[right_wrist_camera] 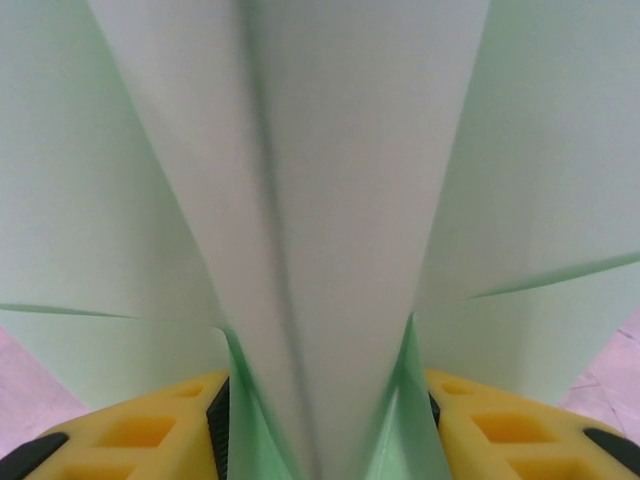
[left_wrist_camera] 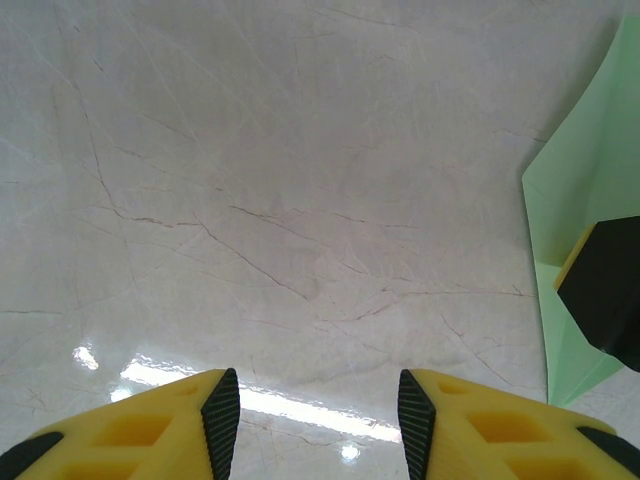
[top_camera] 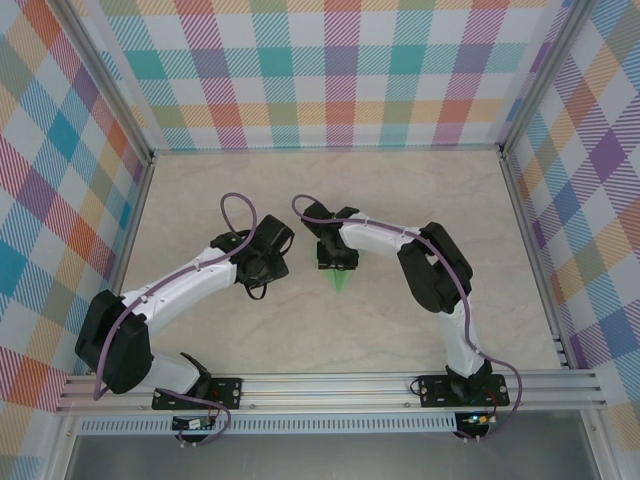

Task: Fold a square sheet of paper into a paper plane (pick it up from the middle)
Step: Move a paper plane to the center of the table, then reset both arms

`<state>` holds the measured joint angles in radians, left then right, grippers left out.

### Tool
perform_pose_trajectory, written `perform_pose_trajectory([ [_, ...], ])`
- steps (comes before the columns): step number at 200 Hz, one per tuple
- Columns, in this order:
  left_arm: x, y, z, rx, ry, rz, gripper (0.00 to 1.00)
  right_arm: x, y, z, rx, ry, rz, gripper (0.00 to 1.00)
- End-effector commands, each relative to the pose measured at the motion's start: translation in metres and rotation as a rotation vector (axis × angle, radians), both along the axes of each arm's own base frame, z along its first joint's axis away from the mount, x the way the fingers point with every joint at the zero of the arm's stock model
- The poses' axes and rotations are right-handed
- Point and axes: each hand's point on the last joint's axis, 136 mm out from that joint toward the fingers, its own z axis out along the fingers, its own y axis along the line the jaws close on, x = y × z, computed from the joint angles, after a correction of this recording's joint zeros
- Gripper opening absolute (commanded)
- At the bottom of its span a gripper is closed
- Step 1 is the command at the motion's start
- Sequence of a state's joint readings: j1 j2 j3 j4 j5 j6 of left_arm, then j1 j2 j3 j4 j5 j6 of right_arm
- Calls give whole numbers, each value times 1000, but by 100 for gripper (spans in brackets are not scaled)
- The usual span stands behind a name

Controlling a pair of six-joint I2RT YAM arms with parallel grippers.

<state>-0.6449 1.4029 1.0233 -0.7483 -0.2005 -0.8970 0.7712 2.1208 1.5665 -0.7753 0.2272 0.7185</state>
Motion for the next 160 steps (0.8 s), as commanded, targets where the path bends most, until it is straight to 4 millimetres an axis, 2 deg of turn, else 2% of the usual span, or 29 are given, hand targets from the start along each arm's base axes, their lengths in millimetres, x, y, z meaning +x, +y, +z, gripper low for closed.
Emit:
perform_pose_trajectory([
  [1,4,3,12,-12,-47,-6,48,3,-6,29,4,-32,18,50],
  [49,5,6,18,-2,-74,-11,49,1,-8,76,64,-108,35,59],
  [63,6,8,21,5,-88,-11,50,3,-17,96,67,-168,25,62],
  [82,9,15,30,29,-130,-7,52,7,-38,137,52,-310,7,69],
  [94,12,23,37,62,-166,-1,55,10,-60,162,16,-419,-25,76],
  [109,15,35,46,121,-222,7,60,12,-97,190,-57,-568,-100,83],
  [127,21,57,58,236,-294,24,73,16,-146,213,-137,-724,-191,85],
  [142,26,80,69,352,-352,56,90,20,-188,214,-206,-790,-262,89],
  [157,34,100,75,447,-393,87,97,25,-222,199,-283,-797,-264,92],
  [160,35,104,77,465,-398,92,98,25,-229,195,-302,-789,-266,97],
])
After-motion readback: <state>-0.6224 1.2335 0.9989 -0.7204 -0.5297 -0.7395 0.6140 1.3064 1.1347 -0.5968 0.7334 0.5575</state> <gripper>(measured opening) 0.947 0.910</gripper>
